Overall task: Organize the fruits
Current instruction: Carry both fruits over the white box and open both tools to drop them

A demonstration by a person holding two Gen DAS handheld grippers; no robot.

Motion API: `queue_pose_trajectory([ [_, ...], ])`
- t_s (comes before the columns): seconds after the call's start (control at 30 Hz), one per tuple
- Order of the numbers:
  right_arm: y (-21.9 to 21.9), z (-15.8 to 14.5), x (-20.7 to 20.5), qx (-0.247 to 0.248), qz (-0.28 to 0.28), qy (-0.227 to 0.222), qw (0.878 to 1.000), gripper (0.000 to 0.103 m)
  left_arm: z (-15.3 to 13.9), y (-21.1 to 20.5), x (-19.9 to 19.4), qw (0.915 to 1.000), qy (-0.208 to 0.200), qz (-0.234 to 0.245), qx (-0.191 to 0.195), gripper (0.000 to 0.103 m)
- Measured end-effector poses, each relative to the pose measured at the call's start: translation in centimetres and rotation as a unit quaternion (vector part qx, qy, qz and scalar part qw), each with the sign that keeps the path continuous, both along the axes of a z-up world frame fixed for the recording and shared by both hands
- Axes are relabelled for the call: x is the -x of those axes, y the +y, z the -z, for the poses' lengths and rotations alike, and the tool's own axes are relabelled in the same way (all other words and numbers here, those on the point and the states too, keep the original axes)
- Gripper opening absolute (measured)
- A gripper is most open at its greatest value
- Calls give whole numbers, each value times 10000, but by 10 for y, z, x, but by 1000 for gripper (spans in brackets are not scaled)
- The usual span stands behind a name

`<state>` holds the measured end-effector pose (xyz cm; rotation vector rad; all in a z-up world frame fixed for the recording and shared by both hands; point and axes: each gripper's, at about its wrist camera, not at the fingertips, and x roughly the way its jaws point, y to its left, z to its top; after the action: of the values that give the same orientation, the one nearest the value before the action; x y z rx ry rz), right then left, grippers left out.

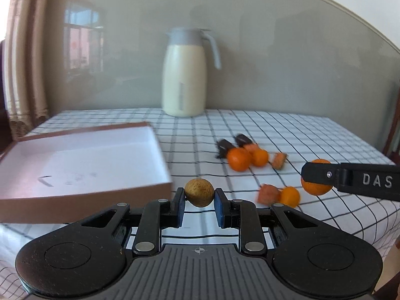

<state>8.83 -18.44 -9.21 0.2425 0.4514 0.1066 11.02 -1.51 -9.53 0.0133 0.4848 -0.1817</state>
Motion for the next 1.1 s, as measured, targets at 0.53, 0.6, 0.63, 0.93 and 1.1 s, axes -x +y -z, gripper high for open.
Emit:
queue_pose_trajectory([
  [0.53,130,-35,-27,102,-1441,-340,9889,26,-22,150,24,9895,-193,-1434,14,25],
  [0.6,141,-37,-37,136,-1508,-360,9878,26,-22,167,19,9870,-202,-1596,14,25],
  [0.63,146,-37,-42,150,-1543,-361,9872,26,-22,174,17,9858,-212,-1667,10,25],
  [0.93,167,-30,-76,256,-1513,-226,9879,26,-17,214,-20,9775,-126,-2103,-39,25],
  [1.1,168,-19,-96,302,-1382,-52,9899,26,-10,221,-37,9757,-37,-2190,-94,25],
])
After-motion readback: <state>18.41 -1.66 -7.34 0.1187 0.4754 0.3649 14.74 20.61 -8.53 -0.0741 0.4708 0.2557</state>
